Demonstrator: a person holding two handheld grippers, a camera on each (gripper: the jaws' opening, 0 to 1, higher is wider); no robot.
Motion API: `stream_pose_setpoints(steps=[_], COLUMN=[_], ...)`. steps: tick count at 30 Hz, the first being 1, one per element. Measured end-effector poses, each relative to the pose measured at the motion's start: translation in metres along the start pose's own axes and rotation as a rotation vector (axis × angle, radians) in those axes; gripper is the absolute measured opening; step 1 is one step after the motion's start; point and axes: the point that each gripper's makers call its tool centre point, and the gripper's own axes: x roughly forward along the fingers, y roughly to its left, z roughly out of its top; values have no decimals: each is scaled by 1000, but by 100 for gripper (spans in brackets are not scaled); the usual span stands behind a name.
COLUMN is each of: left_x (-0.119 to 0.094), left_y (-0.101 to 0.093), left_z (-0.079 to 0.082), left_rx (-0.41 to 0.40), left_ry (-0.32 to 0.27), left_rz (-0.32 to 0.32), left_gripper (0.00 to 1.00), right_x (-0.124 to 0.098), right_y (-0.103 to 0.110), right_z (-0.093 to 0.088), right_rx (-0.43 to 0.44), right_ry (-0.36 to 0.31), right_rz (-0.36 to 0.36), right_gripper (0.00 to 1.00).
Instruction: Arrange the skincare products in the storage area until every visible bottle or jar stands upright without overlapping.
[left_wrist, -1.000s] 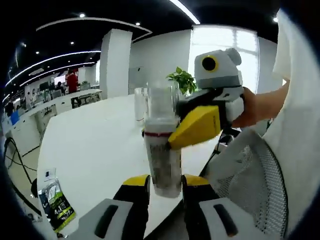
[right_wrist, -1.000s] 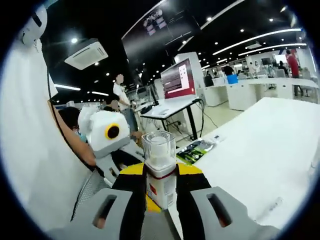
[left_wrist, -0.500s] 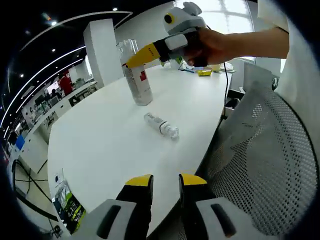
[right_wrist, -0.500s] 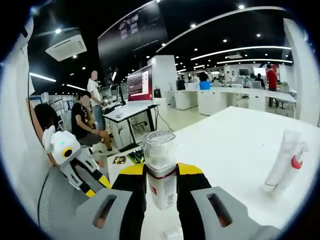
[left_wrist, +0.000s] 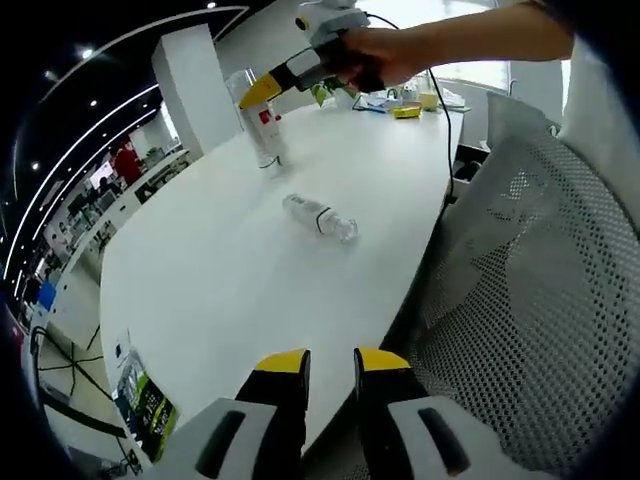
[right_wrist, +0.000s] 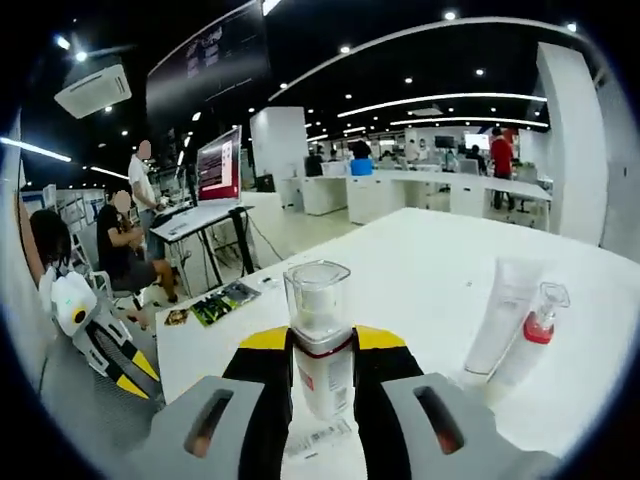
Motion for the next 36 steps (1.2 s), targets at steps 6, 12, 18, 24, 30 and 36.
stream_pose_setpoints(steps=[6,12,18,24,30,36], left_x=[1,3,2,1,0,2], left_y=[3,0,1,1,2,-5], left_z=[-2,-3,-6,-7,-8,-12], left_rx=[31,38,20,21,18,20], left_ry=[7,13,25,26,24,46], left_rz=[30,23,21,21,14,-21], left_gripper=[15,15,15,15,15,15], right_x=[-8,-12,-6,-1,6,13], right_y=[-42,-71,-89,-104,-119,-130], right_z=[-22,-33,-44,-53,-61,-63], right_rx=[15,47,20,38,55,43], right_ry=[20,2,16,14,18,12], right_rz=[-115,-147,-170,-187,-209,-226], right_gripper=[20,20,20,20,20,20])
